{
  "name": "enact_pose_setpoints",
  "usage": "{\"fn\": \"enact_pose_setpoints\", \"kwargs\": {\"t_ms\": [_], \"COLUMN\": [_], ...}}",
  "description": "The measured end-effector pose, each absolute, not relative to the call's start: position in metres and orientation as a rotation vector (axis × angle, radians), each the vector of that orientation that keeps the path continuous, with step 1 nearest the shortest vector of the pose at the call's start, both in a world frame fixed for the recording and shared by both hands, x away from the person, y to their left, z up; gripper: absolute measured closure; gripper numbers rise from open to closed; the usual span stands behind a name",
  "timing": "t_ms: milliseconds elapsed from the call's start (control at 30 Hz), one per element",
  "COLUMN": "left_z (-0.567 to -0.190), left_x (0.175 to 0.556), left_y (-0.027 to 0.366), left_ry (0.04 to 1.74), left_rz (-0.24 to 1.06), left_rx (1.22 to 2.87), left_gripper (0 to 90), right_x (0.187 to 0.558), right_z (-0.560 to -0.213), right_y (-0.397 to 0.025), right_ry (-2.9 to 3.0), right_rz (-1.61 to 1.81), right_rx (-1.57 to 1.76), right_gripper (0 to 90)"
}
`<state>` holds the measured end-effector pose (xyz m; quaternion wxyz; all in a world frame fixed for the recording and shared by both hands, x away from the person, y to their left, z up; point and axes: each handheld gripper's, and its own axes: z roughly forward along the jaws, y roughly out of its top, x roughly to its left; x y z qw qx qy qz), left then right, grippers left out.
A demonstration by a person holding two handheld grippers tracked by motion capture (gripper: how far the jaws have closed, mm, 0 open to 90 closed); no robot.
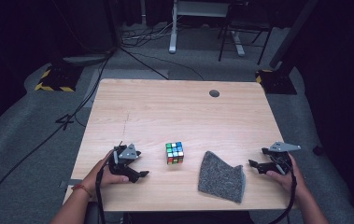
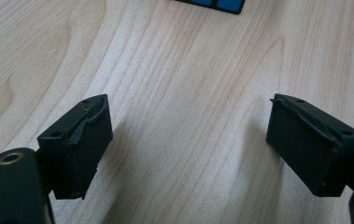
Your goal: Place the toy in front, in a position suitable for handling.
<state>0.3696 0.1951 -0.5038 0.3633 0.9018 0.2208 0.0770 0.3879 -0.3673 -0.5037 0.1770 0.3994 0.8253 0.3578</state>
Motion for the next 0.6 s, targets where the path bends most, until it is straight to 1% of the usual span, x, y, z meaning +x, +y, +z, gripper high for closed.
{"fn": "enact_pose_setpoints", "kwargs": {"t_ms": [100, 133, 267, 400, 433, 533, 600], "left_z": [-0.504, -0.504, -0.504, -0.504, -0.504, -0.504, -0.504], "left_x": [0.369, 0.369, 0.368, 0.369, 0.369, 0.368, 0.368], "left_y": [0.194, 0.194, 0.194, 0.194, 0.194, 0.194, 0.194], "left_ry": [0.582, 0.588, 0.601, 0.601, 0.601, 0.605, 0.606], "left_rz": [0.209, 0.213, 0.222, 0.221, 0.221, 0.222, 0.221], "left_rx": [2.317, 2.32, 2.32, 2.32, 2.32, 2.318, 2.318], "left_gripper": [14.7, 12.9, 12.4, 12.4, 12.5, 12.5, 12.5], "right_x": [0.388, 0.388, 0.385, 0.377, 0.377, 0.368, 0.366], "right_z": [-0.503, -0.501, -0.496, -0.477, -0.477, -0.458, -0.453], "right_y": [-0.368, -0.369, -0.367, -0.361, -0.361, -0.347, -0.342], "right_ry": [2.348, 2.378, 2.415, 2.412, 2.412, 2.434, 2.437], "right_rz": [1.012, 1.0, 1.01, 1.091, 1.091, 1.131, 1.146], "right_rx": [1.119, 1.108, 1.053, 0.98, 0.98, 0.881, 0.864], "right_gripper": [13.6, 16.7, 17.2, 20.3, 20.3, 22.0, 22.5]}}
